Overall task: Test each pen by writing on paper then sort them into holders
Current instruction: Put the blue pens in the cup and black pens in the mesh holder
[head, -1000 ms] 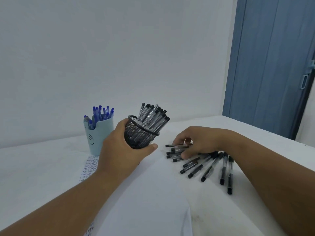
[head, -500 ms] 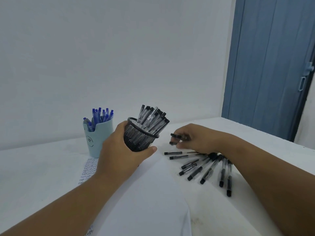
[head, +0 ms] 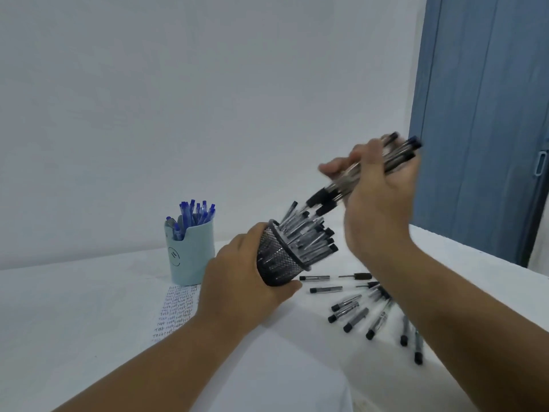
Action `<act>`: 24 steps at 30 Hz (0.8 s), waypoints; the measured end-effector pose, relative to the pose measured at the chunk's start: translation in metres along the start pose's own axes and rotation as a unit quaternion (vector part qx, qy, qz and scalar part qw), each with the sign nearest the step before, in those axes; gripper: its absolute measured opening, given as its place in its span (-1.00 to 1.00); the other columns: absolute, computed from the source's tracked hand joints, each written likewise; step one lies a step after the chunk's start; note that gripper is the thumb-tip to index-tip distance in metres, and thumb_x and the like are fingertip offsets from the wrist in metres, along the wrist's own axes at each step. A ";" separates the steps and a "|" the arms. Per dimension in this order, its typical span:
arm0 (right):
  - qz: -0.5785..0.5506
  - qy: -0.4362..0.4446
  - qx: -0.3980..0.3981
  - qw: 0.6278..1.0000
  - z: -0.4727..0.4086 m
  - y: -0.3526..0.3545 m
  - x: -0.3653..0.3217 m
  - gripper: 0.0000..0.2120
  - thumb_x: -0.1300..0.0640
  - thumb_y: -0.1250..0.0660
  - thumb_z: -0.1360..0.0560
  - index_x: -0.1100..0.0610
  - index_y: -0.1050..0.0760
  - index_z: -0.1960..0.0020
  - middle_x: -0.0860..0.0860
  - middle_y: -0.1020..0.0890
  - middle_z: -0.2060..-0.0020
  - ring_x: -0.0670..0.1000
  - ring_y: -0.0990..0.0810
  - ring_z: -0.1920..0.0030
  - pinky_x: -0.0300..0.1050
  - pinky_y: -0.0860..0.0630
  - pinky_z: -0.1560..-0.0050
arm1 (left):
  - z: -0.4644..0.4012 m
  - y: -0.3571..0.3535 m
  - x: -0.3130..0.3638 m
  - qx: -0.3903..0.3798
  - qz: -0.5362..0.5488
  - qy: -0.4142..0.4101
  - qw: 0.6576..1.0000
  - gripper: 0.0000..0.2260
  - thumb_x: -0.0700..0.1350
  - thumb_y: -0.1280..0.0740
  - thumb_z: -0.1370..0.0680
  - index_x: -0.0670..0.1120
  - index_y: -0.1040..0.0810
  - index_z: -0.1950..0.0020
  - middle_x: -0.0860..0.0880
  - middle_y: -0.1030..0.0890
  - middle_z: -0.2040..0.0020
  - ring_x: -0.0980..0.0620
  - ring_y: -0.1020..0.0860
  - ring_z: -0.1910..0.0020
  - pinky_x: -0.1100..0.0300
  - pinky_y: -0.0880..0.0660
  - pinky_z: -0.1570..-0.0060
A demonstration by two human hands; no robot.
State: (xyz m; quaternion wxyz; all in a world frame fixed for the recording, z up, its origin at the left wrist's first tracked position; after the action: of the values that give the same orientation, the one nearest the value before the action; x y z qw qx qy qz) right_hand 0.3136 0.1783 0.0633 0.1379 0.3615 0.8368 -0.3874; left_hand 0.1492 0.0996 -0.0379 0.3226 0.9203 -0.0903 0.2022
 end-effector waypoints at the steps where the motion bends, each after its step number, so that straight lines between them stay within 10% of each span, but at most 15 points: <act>1: 0.021 -0.030 -0.008 0.999 0.007 -0.002 0.010 -0.94 0.15 -0.16 -0.70 0.08 -0.28 -0.06 -0.08 -0.60 0.32 0.07 -0.69 0.23 0.12 -0.64 -0.09 | 0.000 -0.001 0.002 -0.002 -0.004 -0.007 1.000 -0.18 0.31 -0.54 -0.20 0.23 -0.35 -0.40 0.19 -0.57 -0.07 0.14 -0.54 -0.06 0.08 -0.55 -0.08; 4: 0.181 -0.043 -0.045 0.982 0.019 0.001 0.028 -0.93 0.03 -0.15 -0.70 0.00 -0.27 -0.08 -0.11 -0.71 0.17 -0.22 -0.64 0.08 -0.40 -0.46 -0.03 | 0.001 -0.002 0.003 0.002 0.008 -0.001 1.000 -0.19 0.29 -0.56 -0.20 0.23 -0.35 -0.39 0.19 -0.56 -0.08 0.15 -0.54 -0.06 0.10 -0.55 -0.08; 7: 0.222 -0.041 -0.023 0.974 0.011 0.012 0.026 -0.94 0.03 -0.17 -0.69 -0.07 -0.31 -0.05 -0.13 -0.71 0.03 -0.29 -0.51 0.33 -0.50 -0.38 0.28 | 0.001 0.001 -0.001 0.017 0.027 0.018 0.999 -0.22 0.29 -0.57 -0.20 0.25 -0.36 -0.35 0.20 -0.55 -0.06 0.16 -0.55 -0.04 0.13 -0.55 -0.07; 11: 0.268 -0.054 -0.071 0.959 0.015 0.015 0.037 -0.91 0.03 -0.27 -0.64 0.00 -0.47 -0.13 -0.37 -0.58 0.24 -0.19 -0.48 0.38 -0.25 -0.48 0.17 | 0.002 -0.001 0.003 0.013 0.042 0.017 0.999 -0.22 0.34 -0.54 -0.18 0.25 -0.38 -0.35 0.21 -0.56 -0.07 0.19 -0.55 -0.04 0.13 -0.56 -0.08; 14: 0.353 -0.098 -0.116 0.923 0.019 0.017 0.054 -0.86 -0.10 -0.33 -0.54 -0.09 -0.47 -0.04 -0.29 -0.63 0.17 -0.18 -0.61 0.05 0.06 -0.50 -0.25 | 0.002 -0.003 0.001 0.004 0.060 0.026 0.998 -0.23 0.31 -0.57 -0.16 0.26 -0.40 -0.32 0.21 -0.59 -0.06 0.19 -0.57 -0.05 0.09 -0.58 -0.08; 18: 0.351 -0.196 -0.192 0.895 0.017 0.015 0.058 -0.67 -0.28 -0.36 -0.50 -0.12 -0.51 -0.14 -0.21 -0.63 -0.06 -0.25 -0.56 -0.04 -0.02 -0.41 -0.25 | 0.003 0.000 -0.006 0.021 0.118 0.069 0.990 -0.29 0.27 -0.61 -0.16 0.29 -0.42 -0.25 0.23 -0.63 -0.02 0.23 -0.62 0.02 0.11 -0.61 -0.02; 21: 0.238 -0.217 -0.152 0.934 0.010 0.019 0.055 -0.49 -0.39 -0.24 -0.49 -0.16 -0.36 -0.33 -0.14 -0.51 -0.26 -0.06 -0.49 -0.29 0.07 -0.37 -0.36 | 0.002 0.001 -0.010 0.028 0.164 0.097 0.981 -0.37 0.22 -0.63 -0.17 0.32 -0.45 -0.15 0.24 -0.66 0.06 0.12 -0.67 0.22 0.02 -0.65 0.13; 24: 0.230 -0.125 -0.160 0.952 0.012 0.018 0.049 -0.72 -0.18 -0.15 -0.64 -0.20 -0.39 -0.32 -0.19 -0.57 -0.20 -0.09 -0.53 -0.27 0.05 -0.43 -0.36 | 0.003 -0.001 -0.006 0.019 0.187 0.096 0.978 -0.36 0.16 -0.66 -0.19 0.27 -0.47 -0.18 0.28 -0.66 0.06 0.23 -0.66 0.17 0.23 -0.62 0.12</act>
State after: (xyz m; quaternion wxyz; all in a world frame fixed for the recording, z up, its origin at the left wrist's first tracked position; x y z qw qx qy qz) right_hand 0.2913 0.2014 0.0208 0.3830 0.4660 0.7579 -0.2484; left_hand 0.1448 0.0984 -0.0432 0.2688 0.8694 -0.2254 0.3479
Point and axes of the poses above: each hand's wrist, its own z-axis away from the middle knuckle, its own y-axis out of the back of the hand, x = y × z, the point moved 5 cm from there along -z, towards the middle knuckle
